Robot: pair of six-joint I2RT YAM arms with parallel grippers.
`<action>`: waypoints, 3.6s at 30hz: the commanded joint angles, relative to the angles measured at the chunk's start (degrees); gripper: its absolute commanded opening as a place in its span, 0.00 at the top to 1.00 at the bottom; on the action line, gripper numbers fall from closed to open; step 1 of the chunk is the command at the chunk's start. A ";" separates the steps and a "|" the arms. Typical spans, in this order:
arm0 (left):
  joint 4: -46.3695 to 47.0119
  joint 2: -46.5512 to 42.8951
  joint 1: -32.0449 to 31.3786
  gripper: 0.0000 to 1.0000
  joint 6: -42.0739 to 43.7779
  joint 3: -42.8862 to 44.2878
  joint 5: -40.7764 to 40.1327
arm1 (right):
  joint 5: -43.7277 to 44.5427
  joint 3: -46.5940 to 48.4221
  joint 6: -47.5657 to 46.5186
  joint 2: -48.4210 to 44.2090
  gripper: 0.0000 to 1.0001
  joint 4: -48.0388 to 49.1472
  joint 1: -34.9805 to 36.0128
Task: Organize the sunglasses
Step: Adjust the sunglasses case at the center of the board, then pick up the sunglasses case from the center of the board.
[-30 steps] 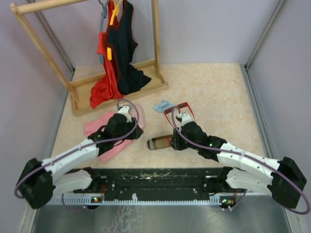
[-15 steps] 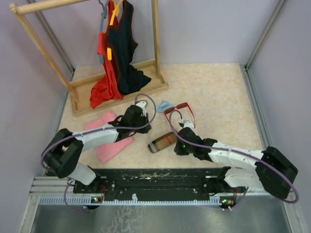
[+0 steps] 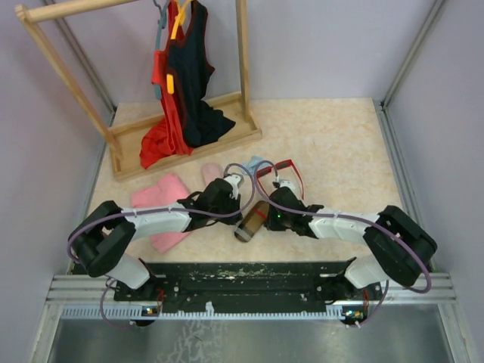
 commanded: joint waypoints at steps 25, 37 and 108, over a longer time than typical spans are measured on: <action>-10.16 -9.27 -2.86 0.72 -7.17 -0.89 -14.12 | 8.51 2.30 -1.80 -4.15 0.90 -1.06 -1.11; -21.32 -1.06 -10.13 0.19 -8.77 16.68 -21.84 | 18.09 -8.09 4.94 -27.56 0.38 -5.48 -3.19; -21.27 -54.49 -5.26 0.12 -9.44 -8.59 -28.04 | 18.48 27.50 -2.63 6.50 0.92 -20.73 12.92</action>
